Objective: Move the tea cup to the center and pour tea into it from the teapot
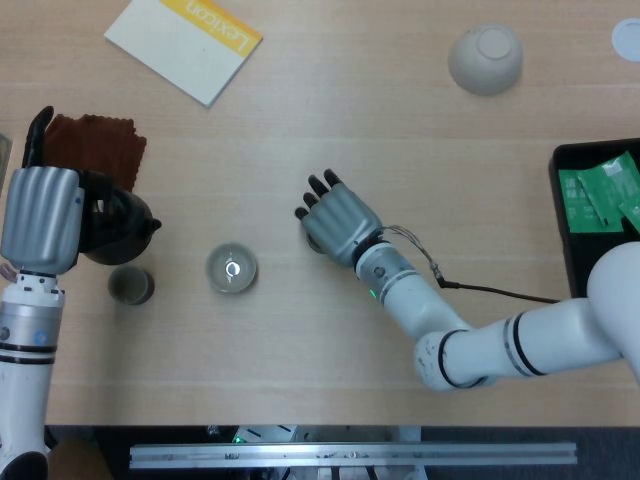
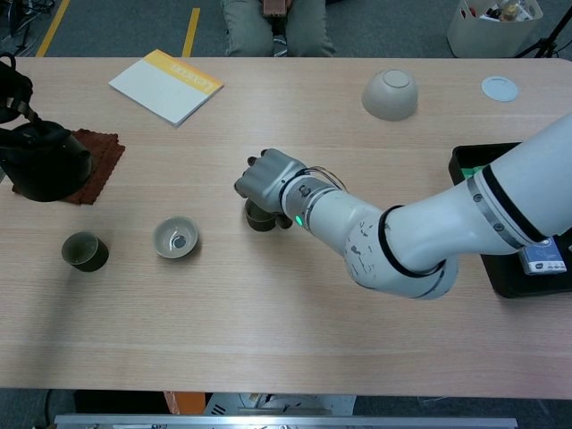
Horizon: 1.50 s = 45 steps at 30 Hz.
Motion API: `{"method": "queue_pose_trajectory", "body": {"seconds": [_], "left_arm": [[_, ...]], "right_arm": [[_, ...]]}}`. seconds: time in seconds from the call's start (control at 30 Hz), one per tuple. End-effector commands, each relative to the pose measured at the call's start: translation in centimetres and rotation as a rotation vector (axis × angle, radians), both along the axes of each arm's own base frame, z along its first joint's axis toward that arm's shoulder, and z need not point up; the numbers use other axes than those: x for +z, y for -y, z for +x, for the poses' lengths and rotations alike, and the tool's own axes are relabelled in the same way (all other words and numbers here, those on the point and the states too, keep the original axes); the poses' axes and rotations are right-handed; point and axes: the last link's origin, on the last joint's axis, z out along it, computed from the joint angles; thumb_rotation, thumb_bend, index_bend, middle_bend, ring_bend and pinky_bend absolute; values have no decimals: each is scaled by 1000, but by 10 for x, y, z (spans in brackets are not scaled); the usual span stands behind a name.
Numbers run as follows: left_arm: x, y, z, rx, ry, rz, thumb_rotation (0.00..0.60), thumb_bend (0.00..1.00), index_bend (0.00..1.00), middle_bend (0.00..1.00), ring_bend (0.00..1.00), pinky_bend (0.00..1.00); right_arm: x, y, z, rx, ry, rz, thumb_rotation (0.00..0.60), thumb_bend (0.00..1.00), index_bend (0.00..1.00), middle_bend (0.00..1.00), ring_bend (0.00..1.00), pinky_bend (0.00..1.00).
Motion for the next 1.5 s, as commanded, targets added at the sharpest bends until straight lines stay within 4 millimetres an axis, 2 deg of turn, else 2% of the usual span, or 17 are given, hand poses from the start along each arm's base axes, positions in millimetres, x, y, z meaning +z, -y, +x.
{"method": "queue_pose_trajectory", "body": {"seconds": [0.03, 0.17, 0.33, 0.53, 0.77, 0.97, 1.2, 1.5], "left_arm": [[0, 0, 0, 1, 1, 2, 600, 184, 942, 1000, 840, 29], [2, -1, 1, -4, -2, 6, 600, 184, 941, 1000, 840, 29], [5, -2, 3, -11, -6, 13, 600, 184, 942, 1000, 840, 29], [1, -4, 6, -17, -19, -2, 600, 184, 941, 1000, 840, 29], [-15, -10, 22, -47, -28, -32, 600, 184, 941, 1000, 840, 29], [-34, -19, 42, -65, -38, -55, 600, 184, 941, 1000, 840, 29], [-57, -27, 61, -71, -53, -79, 600, 184, 941, 1000, 840, 29], [-84, -32, 87, -101, -87, -97, 600, 184, 941, 1000, 840, 29]], "right_arm": [[3, 0, 0, -7, 10, 2, 600, 286, 177, 177, 41, 95], [16, 4, 0, -18, 49, -2, 600, 286, 155, 164, 37, 95], [50, 14, -12, -42, 108, -32, 600, 286, 153, 161, 36, 94], [105, 28, -49, -105, 162, -116, 600, 284, 153, 161, 35, 94], [180, 40, -103, -188, 208, -272, 600, 283, 153, 161, 35, 94], [223, 36, -144, -239, 209, -343, 600, 283, 153, 161, 35, 94], [250, 24, -178, -260, 194, -375, 600, 282, 153, 161, 35, 93], [263, 18, -204, -297, 193, -387, 600, 282, 153, 161, 35, 94]]}}
